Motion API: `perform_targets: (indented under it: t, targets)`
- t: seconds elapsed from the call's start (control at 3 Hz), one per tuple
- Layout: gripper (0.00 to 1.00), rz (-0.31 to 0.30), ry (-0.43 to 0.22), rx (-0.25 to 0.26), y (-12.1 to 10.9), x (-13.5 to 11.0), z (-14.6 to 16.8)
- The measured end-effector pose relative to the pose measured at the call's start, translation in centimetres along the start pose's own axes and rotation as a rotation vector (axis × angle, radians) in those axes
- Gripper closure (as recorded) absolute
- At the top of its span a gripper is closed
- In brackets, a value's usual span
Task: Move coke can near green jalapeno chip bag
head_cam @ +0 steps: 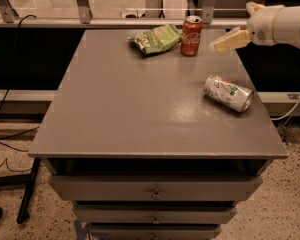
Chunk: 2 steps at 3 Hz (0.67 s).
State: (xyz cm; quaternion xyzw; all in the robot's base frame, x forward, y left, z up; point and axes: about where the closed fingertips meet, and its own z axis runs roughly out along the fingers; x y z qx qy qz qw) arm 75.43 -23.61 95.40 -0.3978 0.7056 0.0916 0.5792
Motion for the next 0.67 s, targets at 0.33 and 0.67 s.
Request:
perform_targets:
  t: [0.33,0.67]
  targets:
    - [0.0,-0.065,-0.044,0.052,-1.93,-1.19,-5.2]
    - [0.0,-0.08,-0.047,0.063,-2.3,-1.1,-6.06]
